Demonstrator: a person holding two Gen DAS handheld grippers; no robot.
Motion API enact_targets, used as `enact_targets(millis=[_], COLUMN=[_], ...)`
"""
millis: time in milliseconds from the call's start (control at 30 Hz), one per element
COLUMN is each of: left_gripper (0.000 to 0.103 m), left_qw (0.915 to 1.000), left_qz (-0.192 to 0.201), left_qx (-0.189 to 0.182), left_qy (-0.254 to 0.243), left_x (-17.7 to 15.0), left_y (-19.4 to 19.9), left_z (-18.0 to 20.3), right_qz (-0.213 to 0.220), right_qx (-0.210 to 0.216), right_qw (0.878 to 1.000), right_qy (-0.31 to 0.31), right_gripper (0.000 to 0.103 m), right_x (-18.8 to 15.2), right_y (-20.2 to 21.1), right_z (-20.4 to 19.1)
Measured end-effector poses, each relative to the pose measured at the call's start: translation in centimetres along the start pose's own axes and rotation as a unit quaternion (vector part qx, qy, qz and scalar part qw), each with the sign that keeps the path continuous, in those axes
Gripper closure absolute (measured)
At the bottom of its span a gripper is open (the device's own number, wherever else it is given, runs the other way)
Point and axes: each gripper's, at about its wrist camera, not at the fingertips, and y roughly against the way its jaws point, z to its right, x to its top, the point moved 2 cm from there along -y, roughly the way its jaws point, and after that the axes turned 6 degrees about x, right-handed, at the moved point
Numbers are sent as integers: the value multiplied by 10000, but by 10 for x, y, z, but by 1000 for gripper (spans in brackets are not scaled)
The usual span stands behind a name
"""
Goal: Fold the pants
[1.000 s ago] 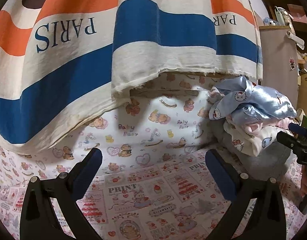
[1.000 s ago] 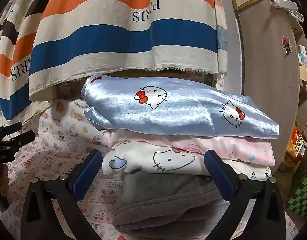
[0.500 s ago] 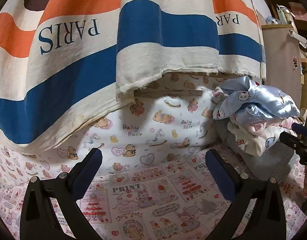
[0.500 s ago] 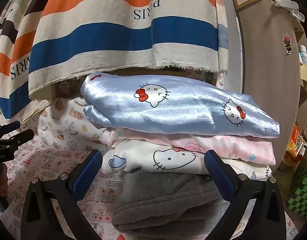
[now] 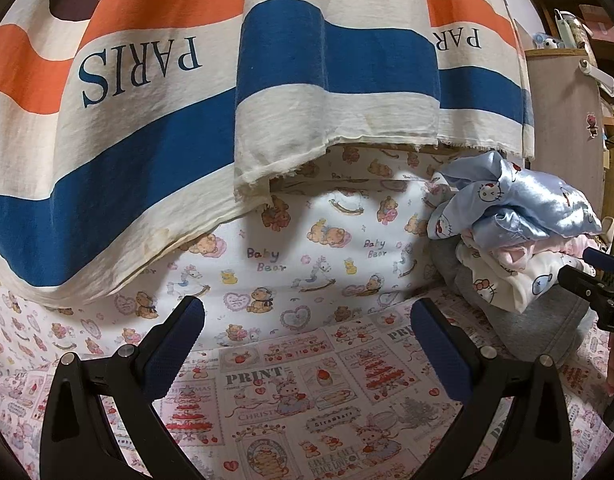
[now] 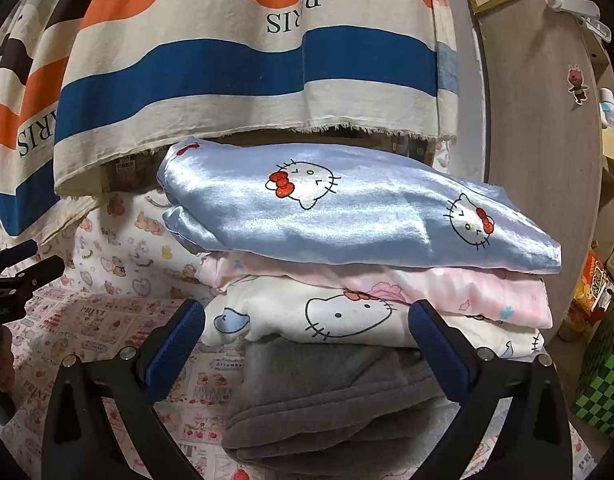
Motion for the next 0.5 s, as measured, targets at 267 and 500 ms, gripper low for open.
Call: enact_targets(millis=[267,500], left_gripper=[1,1], left_qw=[10000,10000], left_qz=[-10,4], left_qx=[1,-25], left_qy=[4,18], left_x=[0,-1], left_y=[0,1], left_z=[0,0], right_qz=[1,8], right_qx=[14,18], right_qw=[10000,10000], right_qy=[28,32], right_gripper=[1,1], right_x=[1,1], right_y=[-1,-1], right_z=[0,0])
